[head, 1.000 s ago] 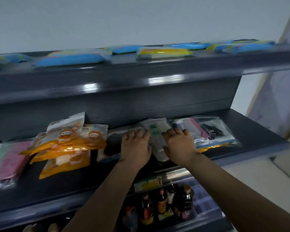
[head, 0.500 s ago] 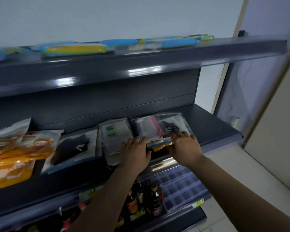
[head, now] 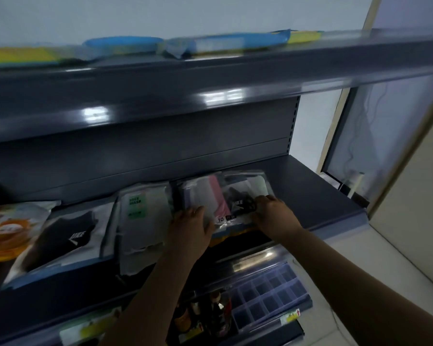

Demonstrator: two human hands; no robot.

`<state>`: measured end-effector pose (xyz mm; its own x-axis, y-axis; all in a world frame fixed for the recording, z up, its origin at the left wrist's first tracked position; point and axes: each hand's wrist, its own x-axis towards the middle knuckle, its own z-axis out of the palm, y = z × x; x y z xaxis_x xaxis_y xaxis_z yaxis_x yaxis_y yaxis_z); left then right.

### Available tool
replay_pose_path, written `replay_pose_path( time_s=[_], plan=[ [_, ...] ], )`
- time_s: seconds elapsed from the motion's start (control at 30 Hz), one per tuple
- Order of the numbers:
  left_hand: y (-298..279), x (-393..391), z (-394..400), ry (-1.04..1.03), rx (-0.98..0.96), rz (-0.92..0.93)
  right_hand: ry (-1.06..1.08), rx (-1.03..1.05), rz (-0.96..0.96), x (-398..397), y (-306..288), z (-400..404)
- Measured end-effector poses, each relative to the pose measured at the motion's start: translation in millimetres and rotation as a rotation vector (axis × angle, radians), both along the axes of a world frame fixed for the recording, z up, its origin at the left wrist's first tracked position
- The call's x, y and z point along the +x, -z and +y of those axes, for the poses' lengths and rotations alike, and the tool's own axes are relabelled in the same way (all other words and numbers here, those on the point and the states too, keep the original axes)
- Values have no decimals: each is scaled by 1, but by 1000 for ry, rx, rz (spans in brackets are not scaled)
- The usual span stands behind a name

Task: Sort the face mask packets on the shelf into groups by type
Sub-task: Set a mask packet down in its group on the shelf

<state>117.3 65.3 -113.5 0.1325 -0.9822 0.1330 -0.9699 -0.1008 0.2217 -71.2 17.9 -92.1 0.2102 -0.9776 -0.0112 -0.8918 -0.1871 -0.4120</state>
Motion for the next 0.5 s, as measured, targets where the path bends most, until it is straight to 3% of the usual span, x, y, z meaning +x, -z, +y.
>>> replay_pose_path(
  time_s=[0.17,0.37,0.5],
  plan=[
    [10,-4,-17,-72,-79,111,94,55,-228,-2,5,-27],
    [14,-6,-31,-168,-31,295,220,196,-582,-9,13,-52],
    [11,-11,-36,-216,3,527,214,212,-712,-17,22,-64]
  ],
)
